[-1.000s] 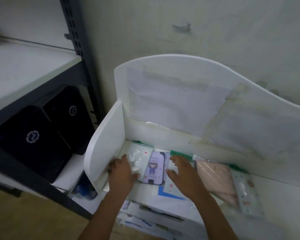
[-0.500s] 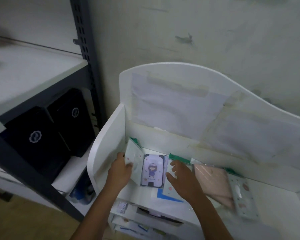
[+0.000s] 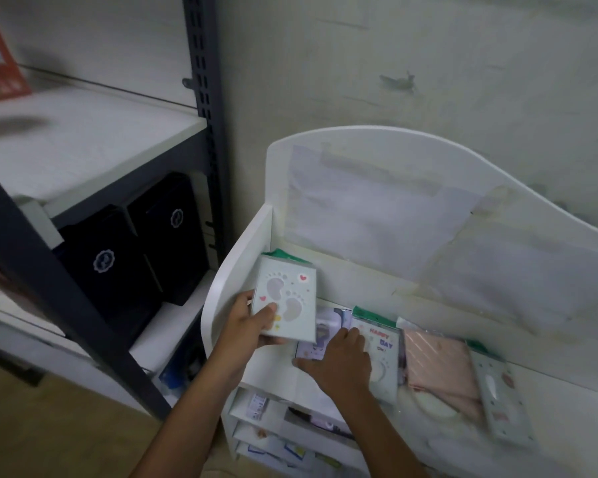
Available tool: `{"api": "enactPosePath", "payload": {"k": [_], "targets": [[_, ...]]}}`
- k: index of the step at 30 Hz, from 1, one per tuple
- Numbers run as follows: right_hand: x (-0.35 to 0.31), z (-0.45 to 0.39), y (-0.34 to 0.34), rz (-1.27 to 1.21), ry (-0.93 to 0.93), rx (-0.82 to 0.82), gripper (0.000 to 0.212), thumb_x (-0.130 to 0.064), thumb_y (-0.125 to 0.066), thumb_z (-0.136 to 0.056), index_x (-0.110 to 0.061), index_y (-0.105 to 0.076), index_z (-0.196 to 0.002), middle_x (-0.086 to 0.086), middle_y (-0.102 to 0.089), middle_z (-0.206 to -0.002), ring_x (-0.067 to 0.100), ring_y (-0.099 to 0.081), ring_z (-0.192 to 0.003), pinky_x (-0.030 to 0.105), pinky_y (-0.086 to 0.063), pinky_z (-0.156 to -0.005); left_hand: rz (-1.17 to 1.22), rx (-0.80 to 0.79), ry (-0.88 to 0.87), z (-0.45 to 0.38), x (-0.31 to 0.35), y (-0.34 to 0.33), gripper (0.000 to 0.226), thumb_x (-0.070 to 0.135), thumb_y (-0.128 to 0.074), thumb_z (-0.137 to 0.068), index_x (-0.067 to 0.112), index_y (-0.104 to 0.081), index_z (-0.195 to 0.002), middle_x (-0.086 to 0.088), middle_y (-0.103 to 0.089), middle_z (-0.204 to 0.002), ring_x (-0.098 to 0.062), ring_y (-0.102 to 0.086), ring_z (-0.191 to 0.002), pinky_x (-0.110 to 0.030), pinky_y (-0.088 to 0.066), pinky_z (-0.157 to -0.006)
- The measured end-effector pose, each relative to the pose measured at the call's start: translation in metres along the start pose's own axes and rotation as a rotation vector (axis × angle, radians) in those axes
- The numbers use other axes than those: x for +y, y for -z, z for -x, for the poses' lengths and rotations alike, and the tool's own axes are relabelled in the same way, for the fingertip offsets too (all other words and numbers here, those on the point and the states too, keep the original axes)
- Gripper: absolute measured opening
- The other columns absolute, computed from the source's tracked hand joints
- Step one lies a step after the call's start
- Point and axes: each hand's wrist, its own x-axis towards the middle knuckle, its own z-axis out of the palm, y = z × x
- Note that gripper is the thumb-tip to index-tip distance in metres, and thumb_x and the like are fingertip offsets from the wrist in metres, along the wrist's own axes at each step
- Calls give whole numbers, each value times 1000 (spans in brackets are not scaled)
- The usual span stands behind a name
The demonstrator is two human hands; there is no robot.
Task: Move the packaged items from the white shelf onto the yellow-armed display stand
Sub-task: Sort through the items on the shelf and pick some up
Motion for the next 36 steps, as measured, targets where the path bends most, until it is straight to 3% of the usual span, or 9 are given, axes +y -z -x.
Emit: {"api": "enactPosePath", "payload": {"k": [6, 10, 16, 19, 22, 27, 30, 32, 36], "targets": [[0, -12, -6, -36, -22, -52, 104, -77, -73, -58, -7, -37, -126, 9, -44, -122, 23, -49, -111, 31, -45, -90, 13, -14, 4, 2, 3, 2, 30, 7, -60, -95, 8, -51, -124, -11, -66, -111, -24, -68, -92, -34, -62, -58], [7, -23, -3, -155, -69, -78, 89, -62, -81, -60, -6, -42, -117, 9, -50, -115, 24, -54, -105, 33, -49, -83, 23, -12, 9, 1, 3, 2, 32, 8, -60, -95, 8, -50, -125, -12, -67, -111, -24, -68, -91, -32, -60, -56], [25, -42, -16, -299, -140, -211, 95, -69, -74, -40, -11, -48, -111, 6, -58, -102, 20, -62, -90, 35, -56, -71, 16, -16, 8, -1, 3, 2, 32, 7, -60, -95, 6, -51, -125, -11, -67, -109, -24, -68, -89, -34, -62, -58], [29, -40, -5, -381, -163, -219, 66, -47, -77, -65, -12, -45, -111, 9, -57, -107, 23, -61, -91, 33, -50, -70, 7, -8, 8, -1, 2, 2, 30, 7, -60, -95, 8, -51, -124, -10, -67, -109, -24, -68, -90, -34, -62, -58], [35, -36, 11, -523, -187, -211, 41, -29, -65, -85, -9, -45, -115, 9, -56, -106, 21, -58, -87, 30, -44, -68, 4, -1, 11, -1, 1, 2, 31, 7, -60, -95, 7, -51, -124, -10, -67, -110, -25, -68, -91, -34, -61, -58], [53, -20, 45, -825, -252, -256, 14, -11, -54, -91, -9, -47, -102, 14, -63, -99, 19, -59, -72, 23, -43, -47, 21, 11, 29, 3, -1, -5, 30, 6, -59, -95, 9, -51, -123, -9, -66, -108, -26, -68, -90, -30, -60, -54], [71, -7, 59, -993, -249, -211, 10, -2, -55, -88, -9, -50, -94, 15, -66, -86, 24, -61, -63, 33, -46, -55, 29, 16, 55, 7, -1, -13, 31, 2, -53, -93, 12, -51, -123, -12, -65, -111, -31, -67, -94, -31, -60, -56], [88, 3, 65, -1111, -231, -169, 17, 2, -57, -89, -8, -50, -101, 21, -68, -91, 29, -66, -63, 40, -54, -59, 18, -1, 40, 11, -2, -21, 35, 0, -49, -90, 9, -53, -123, -15, -65, -115, -32, -67, -97, -35, -60, -62], [135, 30, 76, -1194, -151, -25, 33, -3, -62, -91, -16, -51, -119, 15, -72, -100, 21, -73, -77, 31, -57, -61, 26, -58, 0, 26, -7, -49, 36, -2, -48, -87, 4, -53, -122, -15, -65, -118, -31, -67, -100, -35, -60, -65]]}}
